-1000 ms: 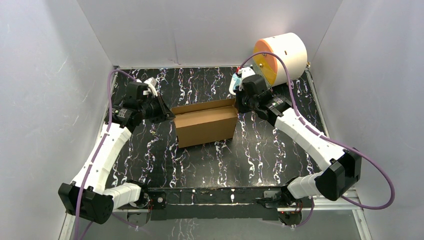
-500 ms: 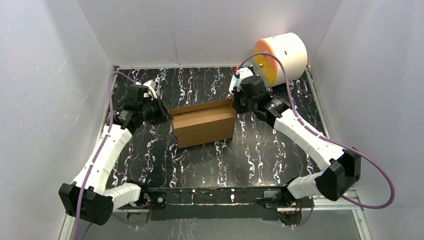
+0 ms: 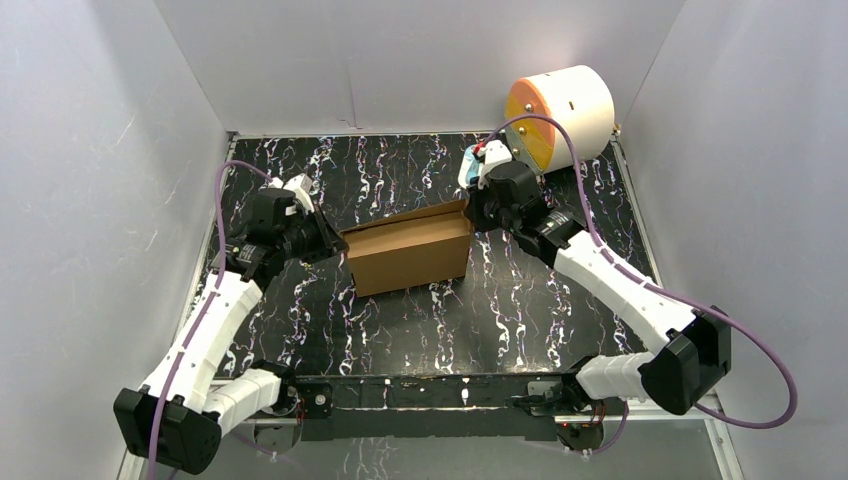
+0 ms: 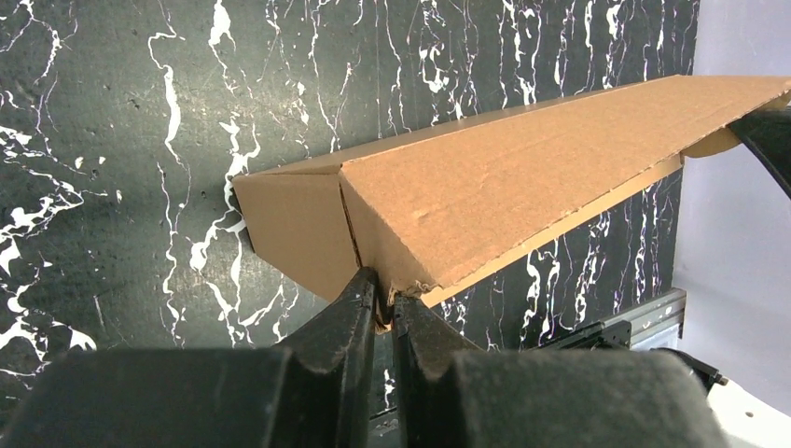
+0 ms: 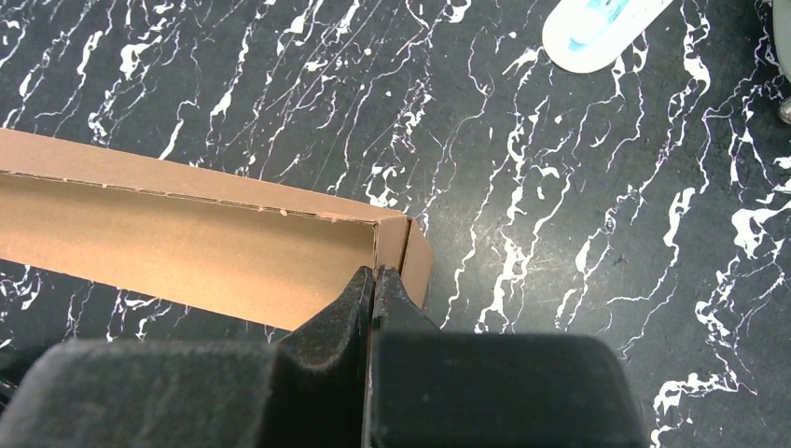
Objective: Fold the paper box
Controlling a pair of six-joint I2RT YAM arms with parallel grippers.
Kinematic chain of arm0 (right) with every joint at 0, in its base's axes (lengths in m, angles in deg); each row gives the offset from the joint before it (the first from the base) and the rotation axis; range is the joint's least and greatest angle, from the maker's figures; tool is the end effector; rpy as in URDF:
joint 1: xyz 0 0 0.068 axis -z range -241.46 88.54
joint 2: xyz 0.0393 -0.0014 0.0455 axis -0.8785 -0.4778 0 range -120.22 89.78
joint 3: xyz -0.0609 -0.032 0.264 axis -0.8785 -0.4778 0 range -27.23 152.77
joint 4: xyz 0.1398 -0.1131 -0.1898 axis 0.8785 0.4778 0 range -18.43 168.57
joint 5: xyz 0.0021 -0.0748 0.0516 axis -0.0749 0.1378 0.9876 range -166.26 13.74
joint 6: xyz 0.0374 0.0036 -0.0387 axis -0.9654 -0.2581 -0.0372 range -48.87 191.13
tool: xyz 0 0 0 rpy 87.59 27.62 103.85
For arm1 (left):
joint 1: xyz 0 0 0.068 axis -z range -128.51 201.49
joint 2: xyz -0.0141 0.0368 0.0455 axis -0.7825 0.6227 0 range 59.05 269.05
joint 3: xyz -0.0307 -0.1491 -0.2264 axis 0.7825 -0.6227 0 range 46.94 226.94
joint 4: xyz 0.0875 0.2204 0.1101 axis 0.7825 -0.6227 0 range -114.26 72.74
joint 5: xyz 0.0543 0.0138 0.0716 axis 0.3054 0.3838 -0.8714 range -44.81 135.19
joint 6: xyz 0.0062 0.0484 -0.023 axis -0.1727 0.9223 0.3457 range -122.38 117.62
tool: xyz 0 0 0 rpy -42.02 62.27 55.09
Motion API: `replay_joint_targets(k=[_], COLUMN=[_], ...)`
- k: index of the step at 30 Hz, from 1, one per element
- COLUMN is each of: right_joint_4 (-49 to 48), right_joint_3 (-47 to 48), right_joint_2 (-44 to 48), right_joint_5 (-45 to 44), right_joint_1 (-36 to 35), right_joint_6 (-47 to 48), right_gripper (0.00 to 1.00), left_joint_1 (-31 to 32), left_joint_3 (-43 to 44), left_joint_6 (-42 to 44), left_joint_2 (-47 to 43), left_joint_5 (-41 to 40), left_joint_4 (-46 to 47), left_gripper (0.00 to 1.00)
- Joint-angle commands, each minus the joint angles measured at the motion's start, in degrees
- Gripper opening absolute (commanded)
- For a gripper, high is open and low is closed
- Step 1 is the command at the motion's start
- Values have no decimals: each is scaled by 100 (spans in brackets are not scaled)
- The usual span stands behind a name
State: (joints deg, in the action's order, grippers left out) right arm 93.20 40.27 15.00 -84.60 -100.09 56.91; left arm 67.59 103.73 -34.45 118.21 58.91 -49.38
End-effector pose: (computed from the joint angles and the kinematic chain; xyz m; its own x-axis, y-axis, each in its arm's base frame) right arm 0.2352 0.1813 0.3439 -0.4934 -0.0832 -0.8658 -0.4100 0.9002 0.1471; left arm 0.2104 -0.0695 0.3285 -0.7038 -0.3337 -0.6271 0.0987 0.8283 -0.5515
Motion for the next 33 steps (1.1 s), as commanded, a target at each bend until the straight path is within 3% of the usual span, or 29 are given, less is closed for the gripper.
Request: replay_joint_targets(k=[1, 11, 16, 33], right_joint_4=[334, -885, -373, -27], right_joint_3=[-626, -1738, -1348, -815], right_joint_2=[-154, 626, 433, 324], right_joint_5=[619, 385, 252, 104], right_joint_1=[-124, -125, -125, -122], right_joint_6=[-46, 335, 688, 732], right_gripper=[4, 4, 3, 3], left_joint_1=[78, 78, 73, 73], left_joint_3=[-411, -650, -716, -635], left_joint_6=[44, -326, -332, -221], left_joint_2=[-55, -474, -347, -263], left_joint_5=[149, 20, 52, -381], left_joint_4=[-253, 180, 171, -100], left_gripper=[9, 12, 12, 13])
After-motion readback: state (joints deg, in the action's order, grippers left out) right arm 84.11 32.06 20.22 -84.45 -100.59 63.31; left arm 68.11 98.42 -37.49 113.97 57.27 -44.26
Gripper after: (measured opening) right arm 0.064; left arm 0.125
